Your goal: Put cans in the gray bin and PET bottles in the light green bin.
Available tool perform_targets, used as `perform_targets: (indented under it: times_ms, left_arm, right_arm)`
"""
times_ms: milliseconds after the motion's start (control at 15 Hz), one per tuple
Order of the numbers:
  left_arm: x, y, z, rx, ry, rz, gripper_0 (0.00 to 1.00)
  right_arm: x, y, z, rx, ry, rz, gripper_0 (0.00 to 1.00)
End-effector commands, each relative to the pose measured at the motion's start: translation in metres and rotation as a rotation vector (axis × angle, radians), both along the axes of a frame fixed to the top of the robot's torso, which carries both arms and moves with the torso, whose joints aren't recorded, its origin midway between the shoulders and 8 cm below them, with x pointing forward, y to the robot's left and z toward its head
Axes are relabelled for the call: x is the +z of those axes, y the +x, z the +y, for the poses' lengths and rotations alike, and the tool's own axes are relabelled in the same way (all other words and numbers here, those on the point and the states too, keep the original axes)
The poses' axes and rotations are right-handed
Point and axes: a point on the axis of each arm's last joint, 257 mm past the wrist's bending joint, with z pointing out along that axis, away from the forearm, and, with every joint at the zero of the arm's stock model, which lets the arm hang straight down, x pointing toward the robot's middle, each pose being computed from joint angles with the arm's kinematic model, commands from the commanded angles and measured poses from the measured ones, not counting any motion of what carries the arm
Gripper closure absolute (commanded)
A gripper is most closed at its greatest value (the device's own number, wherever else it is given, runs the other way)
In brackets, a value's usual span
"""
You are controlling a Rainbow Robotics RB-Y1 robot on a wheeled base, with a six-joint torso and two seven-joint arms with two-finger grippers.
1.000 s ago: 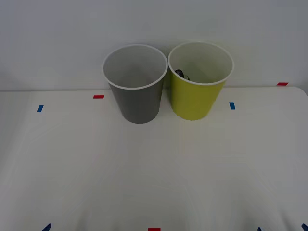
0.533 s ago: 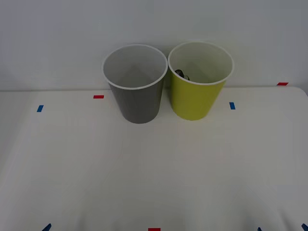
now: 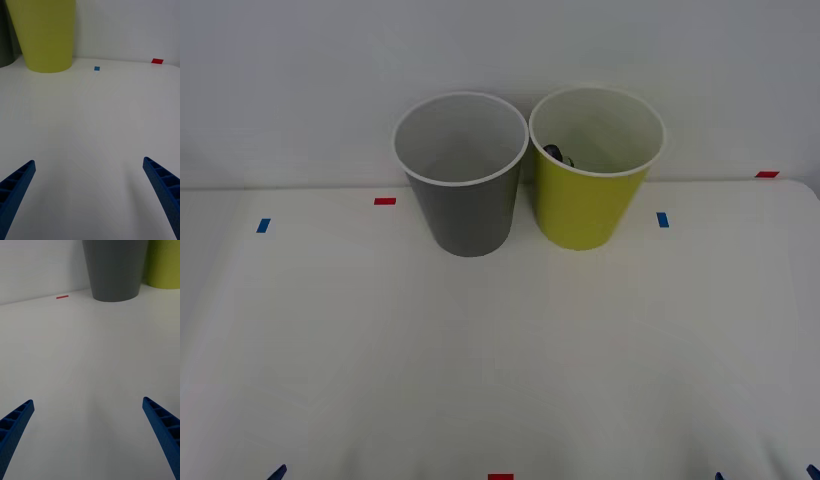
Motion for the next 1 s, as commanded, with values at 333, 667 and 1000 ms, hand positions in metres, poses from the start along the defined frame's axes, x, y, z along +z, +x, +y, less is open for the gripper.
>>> perform_targets:
  times_ms: [333,667,1000]
  left_arm:
    - [0.0000,0.0000,0.0000,0.000,0.000,0.000,0.00]
    - [0.0000,0.0000,0.0000,0.000,0.000,0.000,0.00]
    - [0.0000,0.0000,0.0000,0.000,0.000,0.000,0.00]
  right_arm:
    - [0.0000,0.0000,0.0000,0.000,0.000,0.000,0.00]
    - [0.0000,0.0000,0.0000,0.000,0.000,0.000,0.00]
    - [0.0000,0.0000,0.0000,0.000,0.000,0.000,0.00]
